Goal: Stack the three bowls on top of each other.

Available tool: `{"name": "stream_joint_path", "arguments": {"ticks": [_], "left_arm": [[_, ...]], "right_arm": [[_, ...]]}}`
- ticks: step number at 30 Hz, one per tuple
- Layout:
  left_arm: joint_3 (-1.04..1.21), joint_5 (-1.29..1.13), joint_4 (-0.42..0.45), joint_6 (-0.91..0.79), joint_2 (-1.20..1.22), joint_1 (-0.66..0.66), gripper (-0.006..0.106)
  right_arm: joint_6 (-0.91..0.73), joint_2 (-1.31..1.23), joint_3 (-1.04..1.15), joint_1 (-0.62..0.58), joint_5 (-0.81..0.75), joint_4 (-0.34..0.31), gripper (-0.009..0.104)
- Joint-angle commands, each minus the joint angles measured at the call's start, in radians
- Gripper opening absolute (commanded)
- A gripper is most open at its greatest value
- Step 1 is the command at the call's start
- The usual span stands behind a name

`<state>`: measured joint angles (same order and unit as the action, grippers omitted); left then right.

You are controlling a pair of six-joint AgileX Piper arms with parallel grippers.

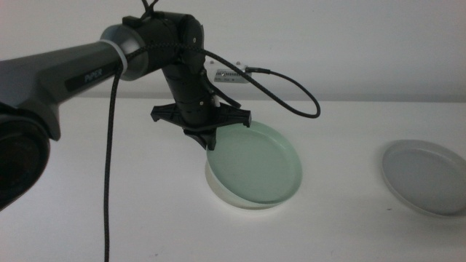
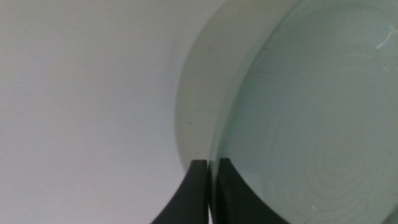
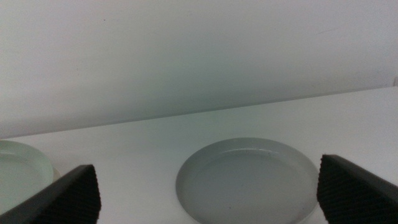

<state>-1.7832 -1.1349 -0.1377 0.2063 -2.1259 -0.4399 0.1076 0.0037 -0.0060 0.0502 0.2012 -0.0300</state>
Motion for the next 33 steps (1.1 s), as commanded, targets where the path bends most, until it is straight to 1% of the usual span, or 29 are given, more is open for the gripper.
{"name": "stream_joint_path", "arguments": {"ticks": [1, 4, 6, 8, 11, 13, 18, 21, 22, 24, 27, 29, 33], "left_arm": [[0.003, 0.014, -0.008, -0.01, -0.007, 0.005, -0.001], [0.003, 0.03, -0.017, -0.023, -0.017, 0.013, 0.0], [0.003, 0.036, -0.015, -0.023, -0.028, 0.015, 0.002], [0.003, 0.047, -0.013, -0.03, -0.036, 0.015, 0.006], [0.003, 0.065, -0.013, -0.059, -0.042, 0.017, 0.016], [0.0, 0.053, -0.013, -0.082, -0.033, 0.019, 0.028], [-0.051, -0.073, -0.012, -0.158, 0.085, 0.041, 0.065], [-0.055, -0.168, -0.064, -0.228, 0.214, 0.05, 0.089], [-0.046, -0.182, -0.072, -0.253, 0.264, 0.05, 0.094], [0.01, -0.18, -0.087, -0.299, 0.374, 0.05, 0.094], [0.158, -0.18, -0.149, -0.339, 0.572, 0.05, 0.094], [0.26, -0.153, -0.166, -0.364, 0.694, 0.05, 0.094], [0.44, -0.065, -0.239, -0.435, 0.919, 0.05, 0.094]], "right_arm": [[-0.003, -0.038, 0.044, 0.001, -0.009, -0.009, 0.093], [-0.003, -0.038, 0.044, 0.001, -0.009, -0.009, 0.093], [-0.003, -0.038, 0.044, 0.001, -0.009, -0.009, 0.093], [-0.003, -0.038, 0.044, 0.001, -0.009, -0.009, 0.093], [-0.003, -0.038, 0.044, 0.001, -0.009, -0.009, 0.093], [-0.003, -0.038, 0.044, 0.001, -0.009, -0.009, 0.093], [-0.003, -0.038, 0.044, 0.001, -0.009, -0.009, 0.093], [-0.003, -0.038, 0.044, 0.001, -0.009, -0.009, 0.093], [-0.003, -0.038, 0.044, 0.001, -0.009, -0.009, 0.093], [-0.003, -0.038, 0.044, 0.001, -0.009, -0.009, 0.093], [-0.003, -0.038, 0.044, 0.001, -0.009, -0.009, 0.093], [-0.003, -0.038, 0.044, 0.001, -0.009, -0.009, 0.093], [-0.003, -0.038, 0.044, 0.001, -0.009, -0.009, 0.093]]}}
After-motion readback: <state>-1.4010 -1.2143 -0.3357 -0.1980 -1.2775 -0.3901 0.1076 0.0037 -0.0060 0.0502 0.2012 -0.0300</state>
